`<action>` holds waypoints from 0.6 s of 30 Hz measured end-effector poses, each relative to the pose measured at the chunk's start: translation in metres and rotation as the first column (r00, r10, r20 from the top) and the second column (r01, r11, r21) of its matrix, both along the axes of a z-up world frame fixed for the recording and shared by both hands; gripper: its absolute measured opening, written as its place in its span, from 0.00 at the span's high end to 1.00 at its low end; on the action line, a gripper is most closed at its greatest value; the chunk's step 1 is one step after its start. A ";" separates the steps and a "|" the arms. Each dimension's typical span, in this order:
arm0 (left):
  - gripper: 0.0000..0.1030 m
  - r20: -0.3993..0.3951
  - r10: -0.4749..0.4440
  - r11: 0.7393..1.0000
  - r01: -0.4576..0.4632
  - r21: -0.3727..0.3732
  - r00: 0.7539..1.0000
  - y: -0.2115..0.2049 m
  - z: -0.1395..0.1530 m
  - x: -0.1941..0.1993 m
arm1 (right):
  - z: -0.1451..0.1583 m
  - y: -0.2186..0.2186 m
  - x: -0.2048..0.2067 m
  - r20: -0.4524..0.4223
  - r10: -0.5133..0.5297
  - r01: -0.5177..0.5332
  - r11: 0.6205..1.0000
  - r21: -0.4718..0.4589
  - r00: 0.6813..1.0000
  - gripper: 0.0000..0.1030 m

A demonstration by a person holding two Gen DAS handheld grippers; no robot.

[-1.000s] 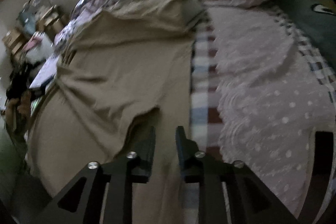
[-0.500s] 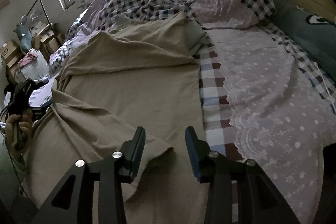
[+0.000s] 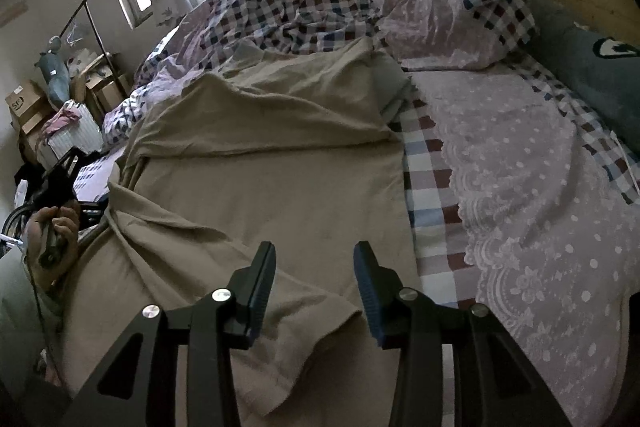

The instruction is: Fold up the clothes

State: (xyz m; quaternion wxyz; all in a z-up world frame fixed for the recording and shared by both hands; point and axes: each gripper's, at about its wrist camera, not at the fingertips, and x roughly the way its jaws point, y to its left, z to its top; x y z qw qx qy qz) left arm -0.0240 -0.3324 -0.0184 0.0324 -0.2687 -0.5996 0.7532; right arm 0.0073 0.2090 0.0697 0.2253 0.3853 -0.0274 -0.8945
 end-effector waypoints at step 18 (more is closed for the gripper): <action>0.27 0.108 0.017 0.992 -0.003 -0.124 0.994 0.001 0.025 0.058 | 0.014 -0.155 0.030 -0.100 0.287 -0.257 0.937 0.238 0.953 0.58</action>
